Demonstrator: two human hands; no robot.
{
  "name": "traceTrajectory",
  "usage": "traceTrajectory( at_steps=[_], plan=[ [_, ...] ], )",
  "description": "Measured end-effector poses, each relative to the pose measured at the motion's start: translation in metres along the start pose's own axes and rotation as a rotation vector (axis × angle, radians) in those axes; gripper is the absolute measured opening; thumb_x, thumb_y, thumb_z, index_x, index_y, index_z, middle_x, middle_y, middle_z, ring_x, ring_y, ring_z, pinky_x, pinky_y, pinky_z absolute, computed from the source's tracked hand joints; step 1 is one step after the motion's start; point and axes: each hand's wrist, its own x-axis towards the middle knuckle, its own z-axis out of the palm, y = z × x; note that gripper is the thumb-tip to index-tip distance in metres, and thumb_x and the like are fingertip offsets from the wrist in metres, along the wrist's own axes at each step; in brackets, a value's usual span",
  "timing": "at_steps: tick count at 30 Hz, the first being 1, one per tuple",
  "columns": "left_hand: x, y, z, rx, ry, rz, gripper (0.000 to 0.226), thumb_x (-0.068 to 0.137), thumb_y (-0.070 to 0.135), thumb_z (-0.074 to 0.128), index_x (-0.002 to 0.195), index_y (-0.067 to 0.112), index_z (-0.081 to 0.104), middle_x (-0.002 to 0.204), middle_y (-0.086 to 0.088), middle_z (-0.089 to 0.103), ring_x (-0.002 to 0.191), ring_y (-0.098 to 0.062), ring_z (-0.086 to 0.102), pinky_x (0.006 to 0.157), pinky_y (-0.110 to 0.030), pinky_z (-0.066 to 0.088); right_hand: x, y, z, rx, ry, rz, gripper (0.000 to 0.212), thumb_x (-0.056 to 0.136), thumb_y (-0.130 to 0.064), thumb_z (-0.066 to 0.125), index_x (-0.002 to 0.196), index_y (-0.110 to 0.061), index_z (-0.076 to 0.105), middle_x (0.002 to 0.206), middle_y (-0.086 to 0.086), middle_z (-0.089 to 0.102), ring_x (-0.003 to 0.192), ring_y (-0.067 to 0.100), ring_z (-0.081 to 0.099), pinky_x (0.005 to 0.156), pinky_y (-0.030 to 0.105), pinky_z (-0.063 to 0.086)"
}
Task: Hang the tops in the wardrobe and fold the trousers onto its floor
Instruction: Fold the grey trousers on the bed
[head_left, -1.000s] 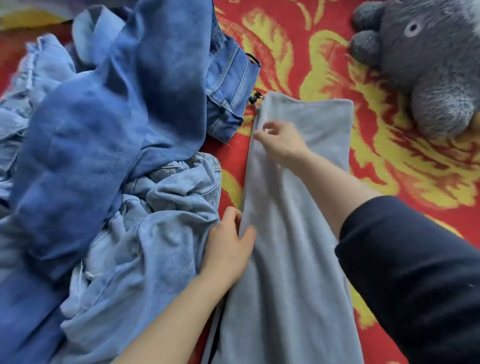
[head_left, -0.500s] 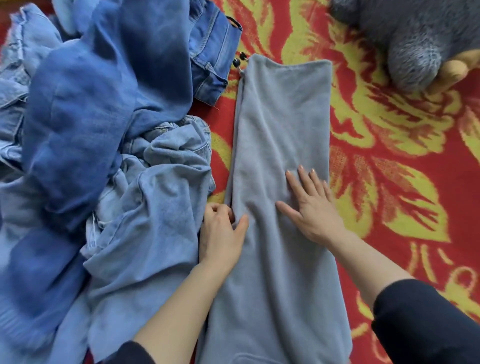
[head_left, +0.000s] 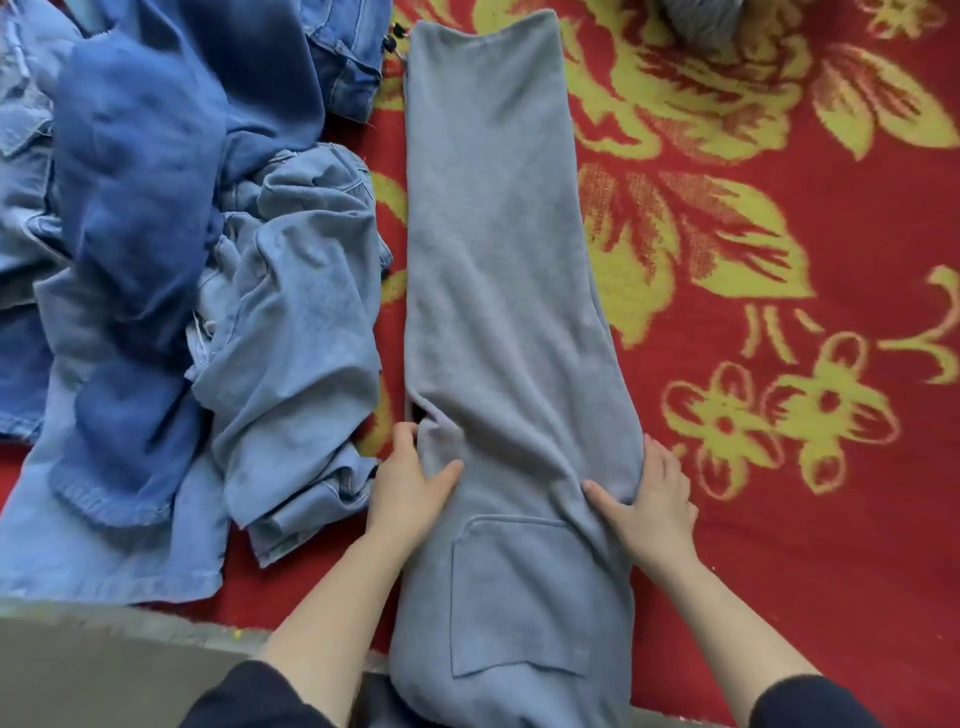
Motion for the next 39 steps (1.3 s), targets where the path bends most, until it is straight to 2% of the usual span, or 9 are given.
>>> traceTrajectory(
  at_steps=[6,9,14,17,21,29,34,36,39],
  plan=[
    [-0.061,-0.051,0.001,-0.232,0.129,-0.166,0.028,0.093,0.037,0.057,0.091,0.011,0.064,0.082,0.004,0.065,0.084,-0.021,0.062,0.068,-0.031,0.042,-0.036,0.025,0.021,0.12,0.119,0.072,0.06,0.077,-0.048,0.072,0.117,-0.009,0.05,0.121,0.011,0.048,0.114,0.032,0.046,0.088,0.043,0.04],
    [-0.095,-0.079,0.012,-0.196,0.086,-0.235,0.029,0.088,0.039,0.065,0.094,0.012,0.055,0.087,0.001,0.064,0.084,-0.02,0.062,0.064,-0.028,0.043,-0.055,0.039,0.029,0.324,0.009,0.123,0.049,0.076,-0.048,0.074,0.102,-0.013,0.051,0.097,0.002,0.059,0.096,0.029,0.058,0.072,0.036,0.041],
    [-0.156,-0.103,0.037,-0.288,0.023,-0.225,0.041,0.084,0.03,0.071,0.113,0.015,0.046,0.106,0.003,0.059,0.101,-0.017,0.058,0.082,-0.028,0.043,-0.117,0.086,0.057,0.361,-0.215,0.07,0.033,0.079,-0.052,0.068,0.074,-0.019,0.062,0.071,-0.008,0.065,0.068,0.012,0.059,0.053,0.026,0.038],
    [-0.192,-0.114,0.053,-0.306,-0.061,-0.204,0.044,0.089,0.032,0.066,0.125,0.012,0.051,0.116,0.003,0.061,0.108,-0.014,0.057,0.086,-0.025,0.046,-0.151,0.113,0.069,0.519,-0.354,0.054,0.02,0.079,-0.041,0.074,0.085,-0.022,0.072,0.078,-0.011,0.073,0.074,0.005,0.067,0.054,0.016,0.043],
    [-0.228,-0.115,0.057,-0.338,-0.101,-0.193,0.035,0.091,0.024,0.063,0.124,0.014,0.057,0.112,0.003,0.066,0.097,-0.007,0.061,0.071,-0.013,0.046,-0.175,0.135,0.065,0.565,-0.365,0.014,0.02,0.076,-0.017,0.074,0.094,-0.011,0.068,0.086,-0.002,0.071,0.08,0.015,0.064,0.069,0.029,0.049],
    [-0.328,-0.097,0.07,-0.443,-0.214,-0.49,0.036,0.086,0.022,0.07,0.116,0.002,0.061,0.104,-0.01,0.07,0.089,-0.02,0.068,0.071,-0.029,0.055,-0.234,0.199,0.015,0.609,-0.56,0.293,0.02,0.079,-0.024,0.068,0.093,-0.01,0.069,0.095,0.008,0.072,0.079,0.02,0.067,0.056,0.025,0.051],
    [-0.374,-0.073,0.076,-0.471,-0.296,-0.694,0.044,0.084,0.017,0.072,0.122,0.0,0.056,0.107,-0.015,0.069,0.085,-0.024,0.067,0.057,-0.029,0.054,-0.261,0.222,-0.01,0.559,-0.554,0.42,0.053,0.079,-0.026,0.071,0.122,0.002,0.056,0.117,0.015,0.064,0.094,0.029,0.065,0.073,0.042,0.056],
    [-0.368,-0.057,0.07,-0.509,-0.216,-0.659,0.057,0.082,0.013,0.074,0.131,0.003,0.046,0.116,-0.016,0.064,0.095,-0.028,0.066,0.066,-0.035,0.056,-0.254,0.21,-0.027,0.613,-0.459,0.36,0.072,0.082,-0.025,0.071,0.144,-0.011,0.038,0.134,0.01,0.053,0.108,0.029,0.06,0.084,0.043,0.054],
    [-0.341,-0.023,0.049,-0.601,-0.115,-0.538,0.079,0.083,0.011,0.07,0.147,0.024,0.025,0.131,-0.009,0.054,0.105,-0.028,0.063,0.078,-0.039,0.056,-0.232,0.171,-0.059,0.755,-0.435,0.275,0.047,0.083,-0.013,0.061,0.13,-0.02,0.06,0.108,0.003,0.067,0.08,0.015,0.063,0.072,0.031,0.054]
  ],
)
